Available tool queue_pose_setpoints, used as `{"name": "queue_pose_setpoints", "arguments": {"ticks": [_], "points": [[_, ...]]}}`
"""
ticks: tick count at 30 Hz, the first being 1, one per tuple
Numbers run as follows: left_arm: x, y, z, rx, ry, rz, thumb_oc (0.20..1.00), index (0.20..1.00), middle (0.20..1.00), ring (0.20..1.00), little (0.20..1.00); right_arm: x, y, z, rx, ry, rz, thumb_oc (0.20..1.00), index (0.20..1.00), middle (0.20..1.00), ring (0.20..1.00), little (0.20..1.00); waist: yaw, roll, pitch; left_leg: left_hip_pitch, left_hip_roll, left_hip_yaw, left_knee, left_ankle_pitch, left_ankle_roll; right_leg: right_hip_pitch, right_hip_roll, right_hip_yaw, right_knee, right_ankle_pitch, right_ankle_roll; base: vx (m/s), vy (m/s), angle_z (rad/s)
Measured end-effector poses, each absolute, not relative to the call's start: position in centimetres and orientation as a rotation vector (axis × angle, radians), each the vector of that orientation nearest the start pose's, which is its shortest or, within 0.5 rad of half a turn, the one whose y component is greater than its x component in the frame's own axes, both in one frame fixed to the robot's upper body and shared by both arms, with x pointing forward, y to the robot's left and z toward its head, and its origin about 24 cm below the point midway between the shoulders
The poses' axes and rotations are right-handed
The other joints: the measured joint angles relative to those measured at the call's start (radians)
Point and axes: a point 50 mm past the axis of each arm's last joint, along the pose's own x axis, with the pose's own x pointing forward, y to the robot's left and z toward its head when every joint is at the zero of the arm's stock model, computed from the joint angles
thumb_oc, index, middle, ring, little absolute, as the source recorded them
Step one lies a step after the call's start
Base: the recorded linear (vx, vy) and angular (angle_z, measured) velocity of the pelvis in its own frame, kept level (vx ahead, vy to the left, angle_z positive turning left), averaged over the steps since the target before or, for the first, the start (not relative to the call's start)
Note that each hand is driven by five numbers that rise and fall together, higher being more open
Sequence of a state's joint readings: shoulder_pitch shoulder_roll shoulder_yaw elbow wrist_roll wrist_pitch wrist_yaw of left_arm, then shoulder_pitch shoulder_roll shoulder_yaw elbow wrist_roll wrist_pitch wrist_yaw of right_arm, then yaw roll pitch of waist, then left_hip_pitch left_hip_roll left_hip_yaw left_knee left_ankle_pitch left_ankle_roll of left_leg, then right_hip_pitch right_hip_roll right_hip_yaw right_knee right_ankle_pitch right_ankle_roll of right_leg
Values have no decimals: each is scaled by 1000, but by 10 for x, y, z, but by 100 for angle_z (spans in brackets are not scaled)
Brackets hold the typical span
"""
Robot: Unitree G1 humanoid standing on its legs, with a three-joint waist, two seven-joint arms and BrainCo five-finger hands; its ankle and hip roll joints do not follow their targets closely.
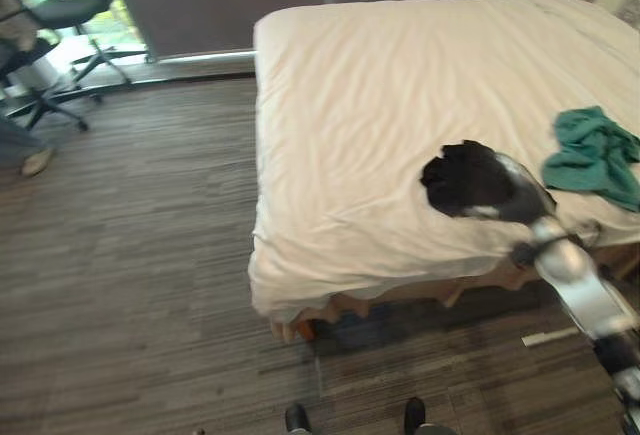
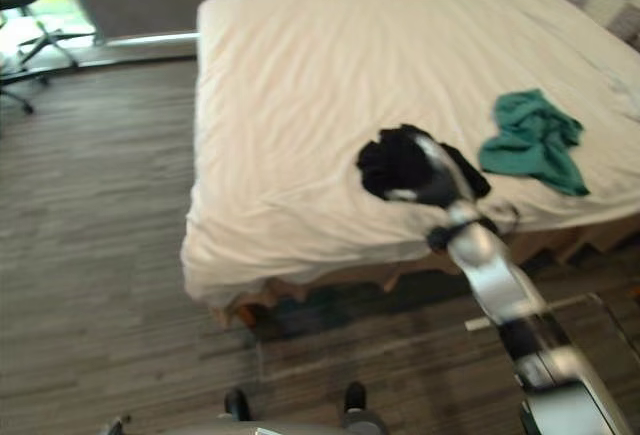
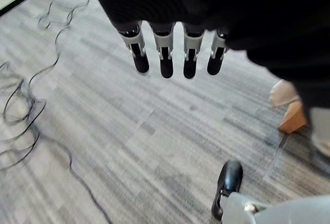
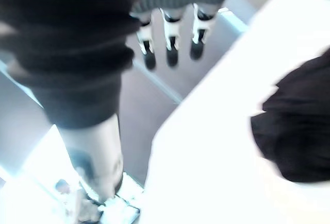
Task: Tidy up the quilt and then pick up the clothes from the bed and put them into the laundry hamper.
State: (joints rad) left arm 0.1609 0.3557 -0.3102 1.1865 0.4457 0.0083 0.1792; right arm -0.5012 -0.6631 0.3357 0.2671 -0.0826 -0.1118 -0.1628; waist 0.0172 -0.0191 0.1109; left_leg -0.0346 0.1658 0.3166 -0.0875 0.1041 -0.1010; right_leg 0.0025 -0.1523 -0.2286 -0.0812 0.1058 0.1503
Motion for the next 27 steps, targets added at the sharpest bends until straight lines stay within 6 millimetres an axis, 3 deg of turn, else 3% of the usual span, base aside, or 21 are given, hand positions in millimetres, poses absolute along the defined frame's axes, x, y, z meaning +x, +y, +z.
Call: {"name": "queue_pose_setpoints", "arguments": {"ticks": [1, 3, 4, 5, 6, 7, 9, 10, 13, 14, 15, 17, 20, 21, 24, 27], "points": [[35, 269, -157, 980, 1270, -269, 1000, 1000, 1000, 1000, 1000, 342, -189, 145, -818, -332, 103, 200, 200, 200, 200, 200, -5, -5, 1, -4, -1, -1, 3, 6, -4, -8, 1, 15, -6, 4, 5, -235, -74, 50], [29, 253, -163, 984, 1276, -372, 1000, 1000, 1000, 1000, 1000, 366, -140, 163, -836, -390, 210, 200, 200, 200, 200, 200, 44, -11, 19, -67, -3, -37, 5, 42, 3, -42, 0, -24, 1, 10, 9, -278, -74, 43], [45, 252, -162, 999, 1241, -374, 1000, 1000, 1000, 1000, 1000, 376, -126, 176, -825, -413, 219, 200, 200, 200, 200, 200, 65, -27, 36, -105, 2, -56, 5, 47, -2, -74, 5, -36, 2, 14, 9, -277, -84, 65], [51, 253, -161, 1010, 1232, -368, 1000, 1000, 1000, 1000, 1000, 381, -119, 183, -810, -424, 219, 200, 200, 200, 200, 200, 104, -16, 59, -142, 2, -72, 6, 60, 4, -93, 9, -58, 5, 14, 7, -254, -81, 48], [58, 256, -160, 1024, 1218, -356, 1000, 1000, 1000, 1000, 1000, 388, -116, 191, -786, -423, 197, 200, 200, 200, 200, 200, 125, -26, 81, -166, 8, -89, 6, 73, 2, -120, 11, -66, 23, 14, 8, -202, -50, 51], [77, 261, -155, 1051, 1180, -330, 1000, 1000, 1000, 1000, 1000, 398, -107, 208, -761, -427, 176, 200, 200, 200, 200, 200, 148, -39, 131, -197, 9, -105, 6, 90, 5, -139, 13, -86, 27, 18, 2, -203, -50, 35], [100, 264, -150, 1109, 1115, -323, 1000, 1000, 1000, 1000, 1000, 406, -93, 220, -707, -417, 157, 200, 200, 200, 200, 200, 174, -22, 194, -260, 10, -137, 17, 103, 6, -197, 12, -103, 62, 14, -2, -189, -37, 39], [131, 263, -141, 1148, 1029, -298, 1000, 1000, 1000, 1000, 1000, 412, -90, 233, -689, -410, 130, 200, 200, 200, 200, 200, 195, -6, 256, -317, 11, -155, 44, 101, 6, -231, 9, -125, 79, 10, -9, -159, -23, 49], [178, 253, -124, 1170, 874, -256, 1000, 1000, 1000, 1000, 1000, 418, -84, 235, -662, -362, 113, 200, 200, 200, 200, 200, 212, 46, 357, -389, -1, -197, 65, 108, 8, -283, -6, -165, 120, 7, -13, -124, -8, 44], [200, 245, -114, 1186, 792, -246, 1000, 1000, 1000, 1000, 1000, 415, -70, 231, -646, -382, 150, 200, 200, 200, 200, 200, 232, 67, 409, -425, -11, -202, 78, 114, 8, -326, -24, -171, 162, -4, -19, -98, -3, 29], [208, 244, -110, 1185, 767, -236, 1000, 1000, 1000, 1000, 1000, 414, -61, 230, -645, -379, 175, 200, 200, 200, 200, 200, 231, 75, 429, -437, -18, -211, 83, 117, 13, -336, -32, -176, 180, -7, -25, -70, 27, 31], [227, 235, -100, 1166, 692, -221, 1000, 1000, 1000, 1000, 1000, 416, -62, 207, -660, -288, 178, 200, 200, 200, 200, 200, 236, 80, 444, -453, -32, -222, 87, 123, 23, -352, -52, -191, 210, -27, -20, -28, 46, 35], [255, 214, -80, 1155, 520, -225, 1000, 1000, 1000, 1000, 1000, 409, -86, 123, -691, 23, 165, 200, 200, 200, 200, 200, 231, 78, 446, -459, -74, -244, 90, 112, 44, -359, -98, -200, 265, -67, -14, 35, 77, 39], [257, 210, -79, 1139, 511, -220, 1000, 1000, 1000, 1000, 1000, 403, -93, 104, -703, 68, 165, 200, 200, 200, 200, 200, 231, 76, 447, -446, -79, -240, 92, 106, 52, -345, -104, -198, 261, -67, -14, 58, 23, 6], [254, 211, -81, 1120, 523, -213, 1000, 1000, 1000, 1000, 1000, 358, -111, 11, -740, 333, 269, 200, 200, 200, 200, 200, 216, 58, 446, -324, -91, -214, 87, 82, 61, -218, -102, -170, 208, -64, -9, 82, 2, -11], [243, 227, -86, 1111, 580, -174, 1000, 1000, 1000, 1000, 1000, 332, -98, -11, -691, 335, 389, 200, 200, 200, 200, 200, 173, 18, 430, -270, -72, -198, 84, 52, 36, -146, -77, -155, 135, -53, 9, 135, -6, -25]]}}
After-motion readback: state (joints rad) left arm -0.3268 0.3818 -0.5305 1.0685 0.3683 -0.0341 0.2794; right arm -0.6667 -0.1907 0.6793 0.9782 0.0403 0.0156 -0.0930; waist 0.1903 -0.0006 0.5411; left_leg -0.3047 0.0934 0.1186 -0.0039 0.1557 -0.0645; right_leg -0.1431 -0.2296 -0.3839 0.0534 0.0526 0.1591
